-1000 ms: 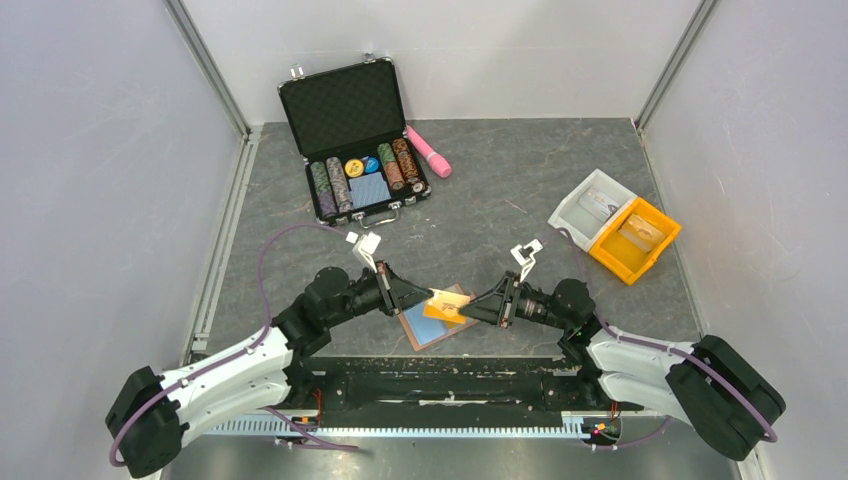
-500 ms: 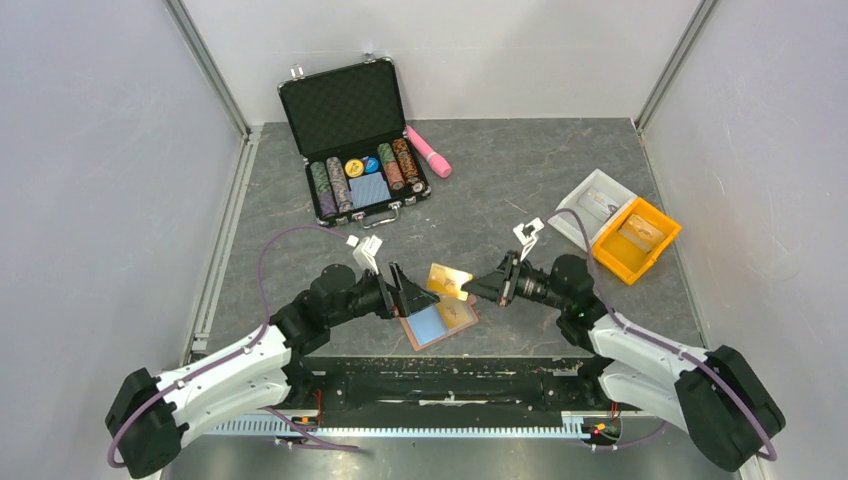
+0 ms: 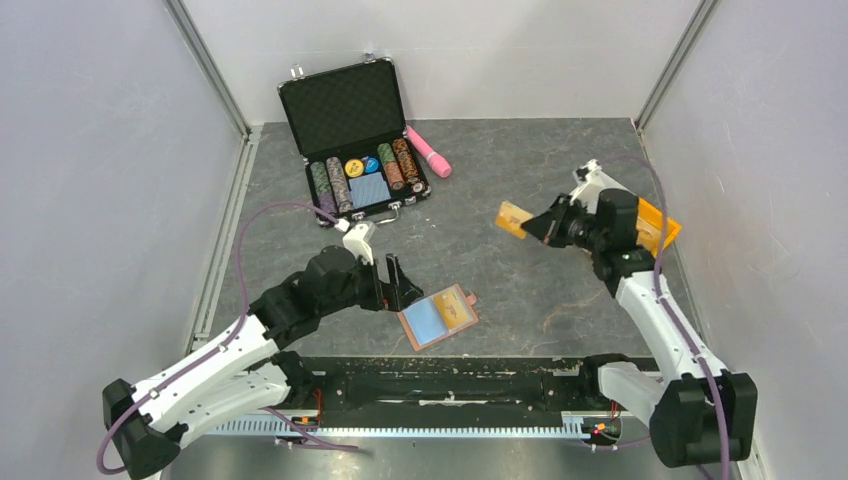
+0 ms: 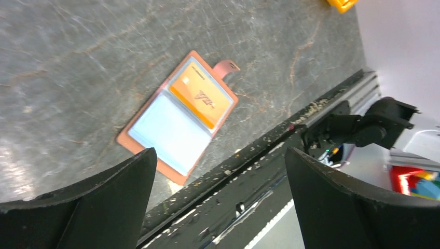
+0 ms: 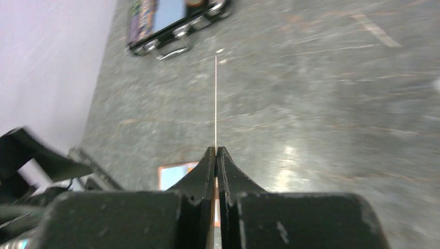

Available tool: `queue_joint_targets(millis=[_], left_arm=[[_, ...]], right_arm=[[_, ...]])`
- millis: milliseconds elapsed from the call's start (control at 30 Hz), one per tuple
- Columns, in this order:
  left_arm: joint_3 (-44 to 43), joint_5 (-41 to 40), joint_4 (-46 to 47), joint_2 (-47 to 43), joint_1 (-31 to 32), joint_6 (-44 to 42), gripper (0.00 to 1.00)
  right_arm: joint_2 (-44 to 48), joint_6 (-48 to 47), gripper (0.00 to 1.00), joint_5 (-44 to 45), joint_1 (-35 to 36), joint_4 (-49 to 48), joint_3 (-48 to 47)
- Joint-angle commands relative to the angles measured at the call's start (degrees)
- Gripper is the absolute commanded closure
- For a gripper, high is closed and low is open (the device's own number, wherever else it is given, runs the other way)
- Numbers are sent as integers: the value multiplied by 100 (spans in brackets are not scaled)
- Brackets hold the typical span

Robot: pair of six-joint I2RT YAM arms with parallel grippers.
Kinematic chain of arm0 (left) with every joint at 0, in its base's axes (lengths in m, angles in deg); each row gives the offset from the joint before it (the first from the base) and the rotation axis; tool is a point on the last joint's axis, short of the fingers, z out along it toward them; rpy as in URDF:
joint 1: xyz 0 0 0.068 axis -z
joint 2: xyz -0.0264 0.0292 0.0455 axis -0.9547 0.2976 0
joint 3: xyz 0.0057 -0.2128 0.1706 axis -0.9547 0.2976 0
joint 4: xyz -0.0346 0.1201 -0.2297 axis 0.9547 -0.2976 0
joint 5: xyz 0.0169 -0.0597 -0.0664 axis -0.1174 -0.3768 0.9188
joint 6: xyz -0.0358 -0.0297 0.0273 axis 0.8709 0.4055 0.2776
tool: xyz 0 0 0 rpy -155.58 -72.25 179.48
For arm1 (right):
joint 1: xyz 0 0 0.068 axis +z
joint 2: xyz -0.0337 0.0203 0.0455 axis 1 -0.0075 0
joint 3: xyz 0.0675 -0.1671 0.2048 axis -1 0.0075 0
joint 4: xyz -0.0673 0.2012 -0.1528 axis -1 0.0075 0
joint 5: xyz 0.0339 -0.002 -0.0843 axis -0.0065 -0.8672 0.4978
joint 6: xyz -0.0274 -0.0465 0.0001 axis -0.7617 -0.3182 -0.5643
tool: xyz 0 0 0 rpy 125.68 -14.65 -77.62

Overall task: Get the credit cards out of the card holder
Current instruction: Place the credit card in the storage box.

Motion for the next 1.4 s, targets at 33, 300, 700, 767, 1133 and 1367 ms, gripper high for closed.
queue_joint_targets(millis=[33,300,700,767,1133,1367], left_arm=[[-979,-520,-1343,221,-4,-1307,0],[-1102,-503,-1648,350,-2,-1897,0],[-1041,-333,-1694,176,6,-1987,0],[-1052,-333,-1672,156,5,-1994,0],[-1110,-428,-1656,251,1,-2070,0],[-1145,-568,-1654,301,-2,-2053,0]], right_arm=[[-379,-1187,100,310,-1160,1909,-1017],[-1010,-1922,100,319,-2811,2796,-1926],[-1646,-2285,100,889,-3901,3134,-2425],[-1727,-2323,100,930,-4061,3181,-2431],[-2355,-2396,100,1316,-4273,3296,-2876],[-2309,-2333,100,850,-4320,3096,-2816]])
